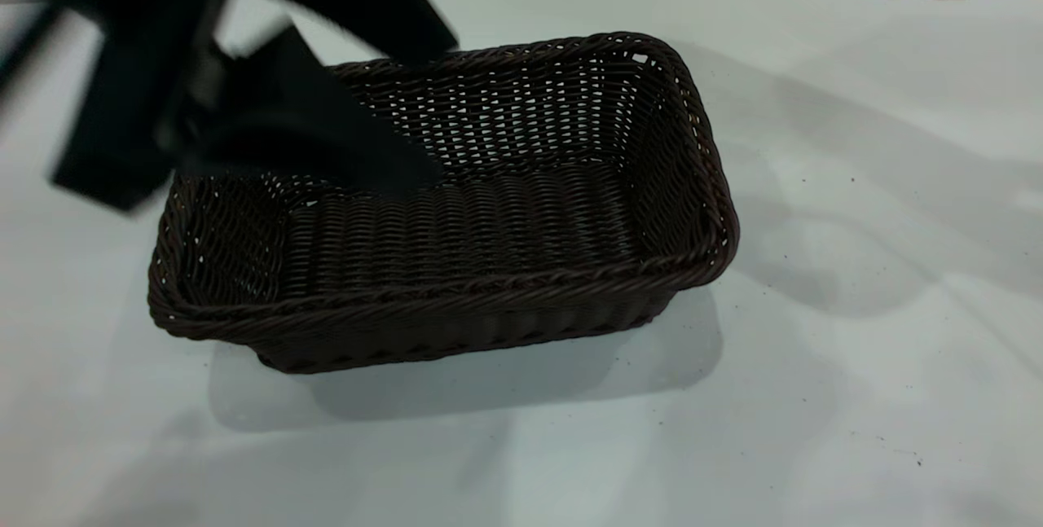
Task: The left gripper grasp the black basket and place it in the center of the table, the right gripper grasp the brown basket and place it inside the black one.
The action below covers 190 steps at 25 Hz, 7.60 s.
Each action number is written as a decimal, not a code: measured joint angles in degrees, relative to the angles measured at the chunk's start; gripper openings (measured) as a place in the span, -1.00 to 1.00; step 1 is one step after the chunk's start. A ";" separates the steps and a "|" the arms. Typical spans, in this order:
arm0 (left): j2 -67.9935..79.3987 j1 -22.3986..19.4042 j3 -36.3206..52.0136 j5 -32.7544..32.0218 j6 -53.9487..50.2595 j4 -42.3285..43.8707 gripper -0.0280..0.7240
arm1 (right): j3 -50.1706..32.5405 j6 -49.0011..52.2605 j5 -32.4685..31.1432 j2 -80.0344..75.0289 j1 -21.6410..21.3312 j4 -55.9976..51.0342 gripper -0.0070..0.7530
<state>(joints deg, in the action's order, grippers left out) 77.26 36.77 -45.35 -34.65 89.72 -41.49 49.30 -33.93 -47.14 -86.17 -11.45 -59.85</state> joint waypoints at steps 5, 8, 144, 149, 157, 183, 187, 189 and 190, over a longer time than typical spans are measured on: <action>-8.07 0.00 -2.35 5.44 -2.97 -3.08 0.32 | 3.62 0.07 -4.96 -2.11 0.00 0.92 -0.69; -11.95 0.00 -4.33 9.22 -3.03 -5.83 0.32 | 5.08 0.07 -7.19 -2.25 0.11 0.78 -0.69; -15.39 0.00 -12.23 16.44 0.21 -39.08 0.32 | 34.66 13.83 -22.84 -32.47 27.62 26.70 -0.69; -15.39 0.00 -12.23 16.44 0.21 -39.08 0.32 | 34.66 13.17 -22.76 -32.53 29.32 25.79 -0.69; -15.39 0.00 -12.23 16.25 0.21 -39.37 0.26 | 34.66 10.39 -20.36 -32.53 31.60 25.67 -0.38; -15.39 0.00 -12.23 17.27 0.21 -39.37 0.22 | 47.06 20.24 -23.00 -30.78 31.48 41.85 0.07; -15.39 0.00 -12.23 17.33 0.21 -39.07 0.16 | 49.98 20.73 -23.00 -28.40 31.48 42.60 0.03; -15.39 0.00 -12.10 17.33 0.21 -39.02 0.10 | 50.52 21.13 -22.95 -26.67 31.48 43.91 0.00; -15.39 0.00 -11.98 17.33 0.21 -38.85 0.07 | 50.53 21.13 -23.01 -25.57 31.48 44.52 -0.02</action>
<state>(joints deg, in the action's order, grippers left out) 61.87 36.77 -57.33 -17.33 89.93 -80.34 99.83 -12.80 -70.15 -111.74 20.03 -15.33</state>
